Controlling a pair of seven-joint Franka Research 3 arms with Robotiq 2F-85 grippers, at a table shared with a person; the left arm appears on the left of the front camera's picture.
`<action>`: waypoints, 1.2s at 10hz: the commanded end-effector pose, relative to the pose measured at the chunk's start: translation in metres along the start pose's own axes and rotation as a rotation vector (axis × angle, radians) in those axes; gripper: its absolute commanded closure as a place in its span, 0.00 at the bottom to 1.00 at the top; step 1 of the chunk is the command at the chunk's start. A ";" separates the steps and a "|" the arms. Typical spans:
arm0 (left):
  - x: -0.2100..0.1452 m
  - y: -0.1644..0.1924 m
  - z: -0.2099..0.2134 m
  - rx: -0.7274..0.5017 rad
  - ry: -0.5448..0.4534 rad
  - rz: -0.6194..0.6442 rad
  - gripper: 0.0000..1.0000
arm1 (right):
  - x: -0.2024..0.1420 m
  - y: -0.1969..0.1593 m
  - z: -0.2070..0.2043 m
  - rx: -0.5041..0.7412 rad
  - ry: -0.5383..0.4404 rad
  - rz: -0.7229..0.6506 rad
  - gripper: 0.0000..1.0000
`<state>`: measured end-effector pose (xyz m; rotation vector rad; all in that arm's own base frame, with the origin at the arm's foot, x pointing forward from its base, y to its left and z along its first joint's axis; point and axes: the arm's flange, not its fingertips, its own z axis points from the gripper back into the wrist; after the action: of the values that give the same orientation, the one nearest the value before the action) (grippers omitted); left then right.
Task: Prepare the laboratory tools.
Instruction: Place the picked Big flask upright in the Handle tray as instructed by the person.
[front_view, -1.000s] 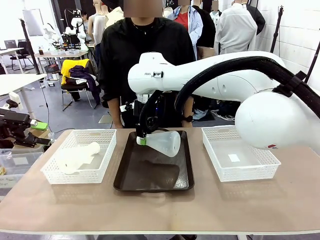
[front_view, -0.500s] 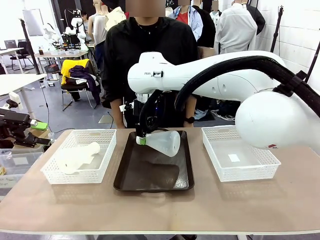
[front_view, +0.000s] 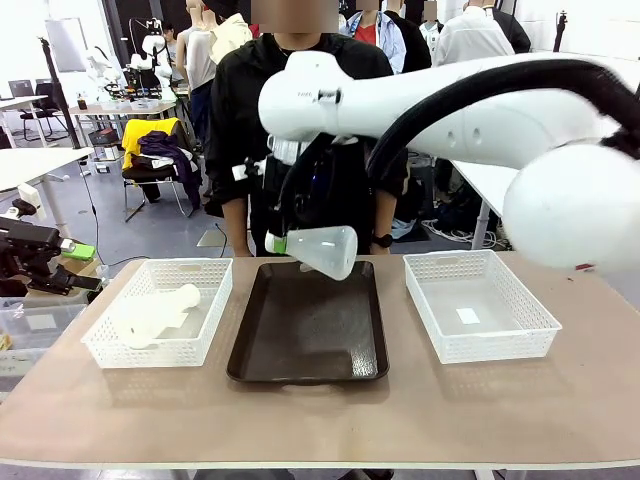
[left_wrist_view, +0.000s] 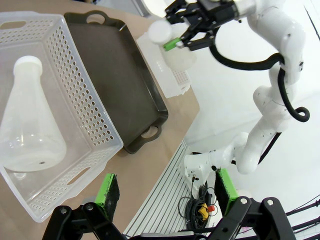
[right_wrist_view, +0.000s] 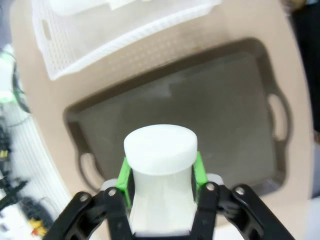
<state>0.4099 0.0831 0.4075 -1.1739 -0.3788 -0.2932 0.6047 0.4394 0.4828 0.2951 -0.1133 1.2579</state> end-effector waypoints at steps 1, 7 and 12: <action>0.000 -0.001 0.001 0.001 -0.001 -0.002 0.00 | -0.047 0.005 0.009 0.089 -0.159 0.091 1.00; 0.000 -0.001 0.001 0.001 -0.001 -0.002 0.00 | -0.103 -0.023 -0.006 0.282 -0.676 0.487 1.00; 0.000 -0.001 0.001 0.001 -0.001 -0.002 0.00 | -0.124 -0.056 -0.042 0.304 -0.960 0.562 1.00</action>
<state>0.4099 0.0832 0.4076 -1.1736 -0.3790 -0.2930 0.6232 0.3257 0.4102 1.1688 -0.8500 1.6025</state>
